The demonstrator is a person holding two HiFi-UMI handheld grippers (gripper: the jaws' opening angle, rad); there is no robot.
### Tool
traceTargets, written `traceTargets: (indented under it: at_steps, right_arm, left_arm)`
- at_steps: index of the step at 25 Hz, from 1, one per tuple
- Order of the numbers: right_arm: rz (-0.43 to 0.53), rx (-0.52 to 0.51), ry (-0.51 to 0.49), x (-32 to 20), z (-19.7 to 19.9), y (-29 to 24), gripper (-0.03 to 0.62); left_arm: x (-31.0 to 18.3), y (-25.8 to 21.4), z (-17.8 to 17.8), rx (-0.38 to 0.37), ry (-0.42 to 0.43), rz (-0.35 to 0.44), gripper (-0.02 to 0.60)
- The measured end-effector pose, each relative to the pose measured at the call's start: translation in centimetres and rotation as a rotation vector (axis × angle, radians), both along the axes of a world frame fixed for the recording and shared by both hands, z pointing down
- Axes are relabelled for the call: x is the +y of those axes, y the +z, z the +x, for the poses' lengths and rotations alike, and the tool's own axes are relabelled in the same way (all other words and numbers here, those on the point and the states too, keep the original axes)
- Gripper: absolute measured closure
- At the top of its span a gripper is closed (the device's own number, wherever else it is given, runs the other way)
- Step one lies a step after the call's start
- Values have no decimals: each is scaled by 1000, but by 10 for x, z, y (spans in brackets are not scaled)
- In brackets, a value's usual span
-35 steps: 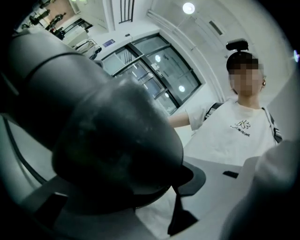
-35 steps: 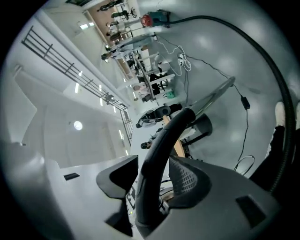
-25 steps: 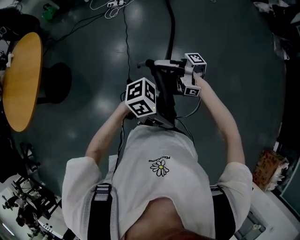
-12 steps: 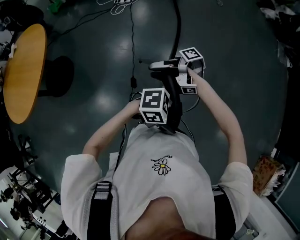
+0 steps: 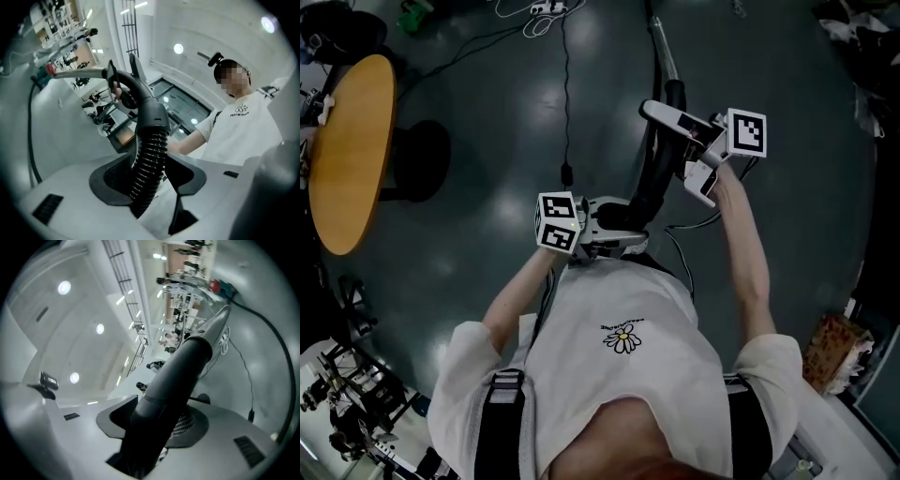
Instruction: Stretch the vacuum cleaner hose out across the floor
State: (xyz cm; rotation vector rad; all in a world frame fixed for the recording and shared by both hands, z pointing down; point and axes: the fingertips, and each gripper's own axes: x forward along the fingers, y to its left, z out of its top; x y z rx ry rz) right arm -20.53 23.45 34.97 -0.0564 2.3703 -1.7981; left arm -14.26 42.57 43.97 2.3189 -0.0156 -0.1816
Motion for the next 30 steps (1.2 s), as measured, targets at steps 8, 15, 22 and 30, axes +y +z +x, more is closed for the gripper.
traceTargets:
  at_steps: [8,15,22,30]
  right_arm:
    - [335,-122,180,15,65,-102,395]
    - [654,41,171,72,53,-105,395]
    - [785,133,10,136,22,-83,384]
    - [885,220,-19,165,19,-59,365]
  left_arm:
    - [-56,-96,-95,540,-231,-108,368]
    - [-135,-128,-96,296,-582,55,368]
    - [-171,-175,-37,318,-440,-28,368]
    - [-198,-187,-20,355,-365,-139,356]
